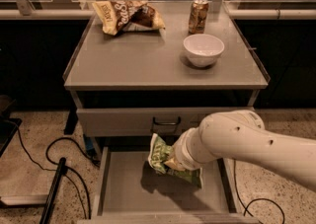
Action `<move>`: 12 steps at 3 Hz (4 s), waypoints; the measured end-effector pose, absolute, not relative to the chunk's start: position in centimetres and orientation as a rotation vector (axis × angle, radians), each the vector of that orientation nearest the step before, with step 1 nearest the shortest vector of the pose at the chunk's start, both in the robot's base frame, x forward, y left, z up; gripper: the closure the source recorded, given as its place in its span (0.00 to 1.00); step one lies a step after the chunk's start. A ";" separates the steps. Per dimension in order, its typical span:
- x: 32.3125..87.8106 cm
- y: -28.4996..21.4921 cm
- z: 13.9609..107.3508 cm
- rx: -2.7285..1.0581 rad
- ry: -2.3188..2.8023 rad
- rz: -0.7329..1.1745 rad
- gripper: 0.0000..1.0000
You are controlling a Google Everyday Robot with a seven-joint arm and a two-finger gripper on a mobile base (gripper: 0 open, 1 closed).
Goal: Pick green jalapeno chip bag from middle drawer and place on counter
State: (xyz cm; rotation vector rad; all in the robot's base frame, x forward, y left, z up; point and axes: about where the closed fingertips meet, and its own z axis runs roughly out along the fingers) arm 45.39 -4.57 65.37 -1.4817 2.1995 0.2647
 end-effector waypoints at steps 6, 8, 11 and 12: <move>52.5 -6.3 85.3 -1.419 1.995 0.092 1.00; 60.7 -2.2 90.1 -1.470 1.907 0.190 1.00; 64.2 2.3 93.6 -1.467 1.804 0.247 1.00; 66.2 5.4 93.1 -1.496 1.770 0.301 1.00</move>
Offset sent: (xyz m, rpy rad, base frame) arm 0.0524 -0.0125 0.0927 0.0585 -0.0658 -0.0341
